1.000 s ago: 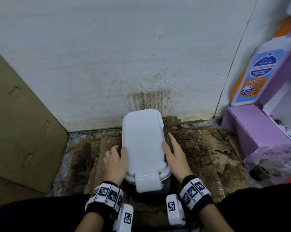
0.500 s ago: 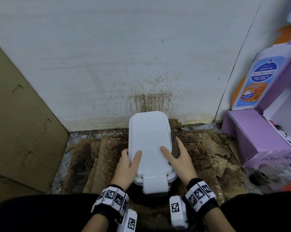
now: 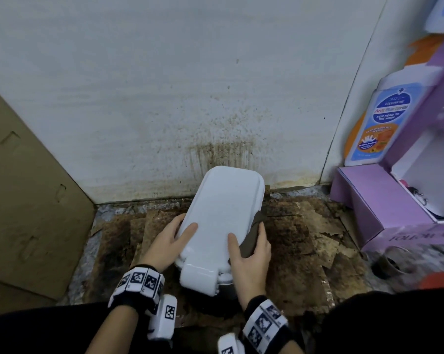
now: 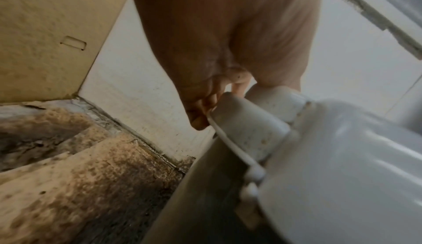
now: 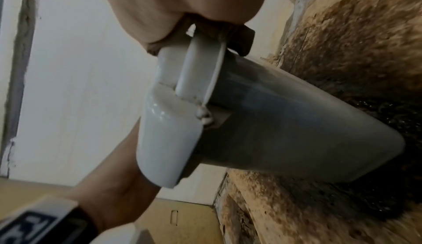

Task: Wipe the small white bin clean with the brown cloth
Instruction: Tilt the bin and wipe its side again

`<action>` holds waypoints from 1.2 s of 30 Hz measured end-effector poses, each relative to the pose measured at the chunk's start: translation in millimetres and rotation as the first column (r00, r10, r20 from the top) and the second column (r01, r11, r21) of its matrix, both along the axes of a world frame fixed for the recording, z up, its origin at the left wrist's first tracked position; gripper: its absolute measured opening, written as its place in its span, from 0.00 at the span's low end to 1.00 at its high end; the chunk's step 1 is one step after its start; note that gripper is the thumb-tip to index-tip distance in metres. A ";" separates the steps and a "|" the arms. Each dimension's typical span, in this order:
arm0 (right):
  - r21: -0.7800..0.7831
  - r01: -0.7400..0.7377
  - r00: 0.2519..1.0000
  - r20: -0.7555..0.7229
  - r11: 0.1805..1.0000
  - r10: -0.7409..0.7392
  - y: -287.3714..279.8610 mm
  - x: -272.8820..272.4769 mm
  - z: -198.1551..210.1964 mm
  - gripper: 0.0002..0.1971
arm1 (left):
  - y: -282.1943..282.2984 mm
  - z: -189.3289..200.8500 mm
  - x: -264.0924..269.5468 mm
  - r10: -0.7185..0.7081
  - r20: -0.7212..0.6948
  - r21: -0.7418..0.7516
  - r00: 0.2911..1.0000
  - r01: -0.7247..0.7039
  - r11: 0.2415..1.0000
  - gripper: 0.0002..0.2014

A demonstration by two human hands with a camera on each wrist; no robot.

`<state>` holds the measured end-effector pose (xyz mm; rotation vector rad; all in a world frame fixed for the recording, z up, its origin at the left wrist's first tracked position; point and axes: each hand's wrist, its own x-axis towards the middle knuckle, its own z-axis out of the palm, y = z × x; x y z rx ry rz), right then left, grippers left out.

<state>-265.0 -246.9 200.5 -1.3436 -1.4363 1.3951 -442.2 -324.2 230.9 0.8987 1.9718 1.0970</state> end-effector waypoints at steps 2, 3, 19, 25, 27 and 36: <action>0.030 -0.008 1.000 0.013 1.000 0.008 -4.0 -6.1 -4.3 0.42 | 0.4 -4.7 -4.2 0.017 -0.038 -0.007 0.999 -0.017 1.000 0.29; 0.036 -0.024 0.999 0.023 0.999 0.023 -2.8 -8.1 -4.4 0.42 | 0.5 -7.5 -5.2 0.024 -0.057 -0.012 0.998 -0.024 1.000 0.29; -0.055 -0.238 0.970 0.043 0.970 0.240 100.6 -26.6 14.9 0.45 | -24.9 -15.3 47.6 0.297 -0.063 -0.199 0.953 -0.303 0.932 0.34; -0.068 -0.323 0.943 0.056 0.944 0.327 169.5 -32.1 -7.0 0.58 | -25.4 -4.1 64.1 0.319 -0.071 -0.311 0.945 -0.324 0.893 0.33; -0.073 -0.380 0.920 0.073 0.922 0.385 176.4 -33.2 6.0 0.58 | -25.3 -3.2 62.7 0.332 -0.030 -0.286 0.943 -0.327 0.901 0.32; -0.089 -0.416 0.907 0.032 0.905 0.420 183.2 -36.9 20.2 0.45 | -22.2 -4.9 62.4 0.348 0.084 -0.187 0.934 -0.328 0.926 0.25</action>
